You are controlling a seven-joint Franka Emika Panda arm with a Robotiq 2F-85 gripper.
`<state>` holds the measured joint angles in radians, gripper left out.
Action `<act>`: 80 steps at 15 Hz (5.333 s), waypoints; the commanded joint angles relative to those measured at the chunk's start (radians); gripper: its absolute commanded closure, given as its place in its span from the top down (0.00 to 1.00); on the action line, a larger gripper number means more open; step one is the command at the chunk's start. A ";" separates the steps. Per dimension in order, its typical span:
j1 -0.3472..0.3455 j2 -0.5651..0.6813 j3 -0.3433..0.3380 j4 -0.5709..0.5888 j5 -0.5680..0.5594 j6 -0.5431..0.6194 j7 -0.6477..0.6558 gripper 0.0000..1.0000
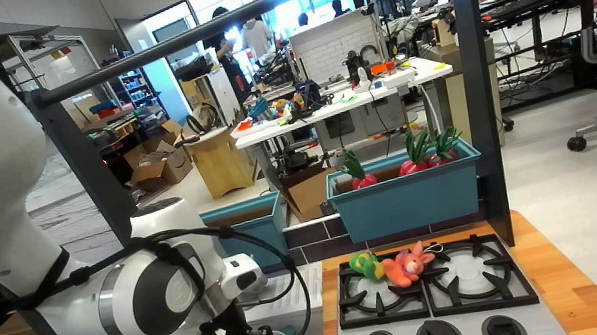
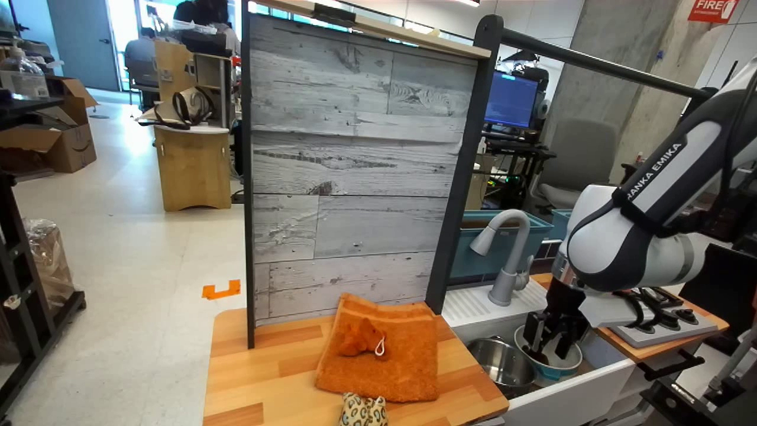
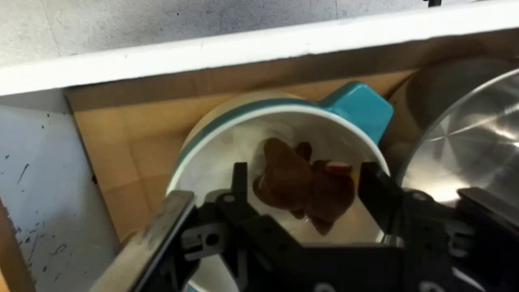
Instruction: Wipe the counter with the cloth, then pick the objects in the bowls in the sink and put them on the counter and the stove
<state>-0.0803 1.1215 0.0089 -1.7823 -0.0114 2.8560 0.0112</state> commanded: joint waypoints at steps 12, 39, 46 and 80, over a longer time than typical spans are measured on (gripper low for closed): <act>0.002 0.096 -0.024 0.095 -0.020 0.044 -0.080 0.46; 0.056 -0.309 -0.121 -0.394 -0.044 0.248 -0.079 0.88; 0.027 -0.168 -0.094 -0.239 -0.049 0.230 -0.090 0.81; 0.191 -0.156 -0.113 -0.134 -0.051 -0.024 0.085 0.74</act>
<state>0.0574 1.0161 -0.0780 -1.8625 -0.0385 2.7837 0.0832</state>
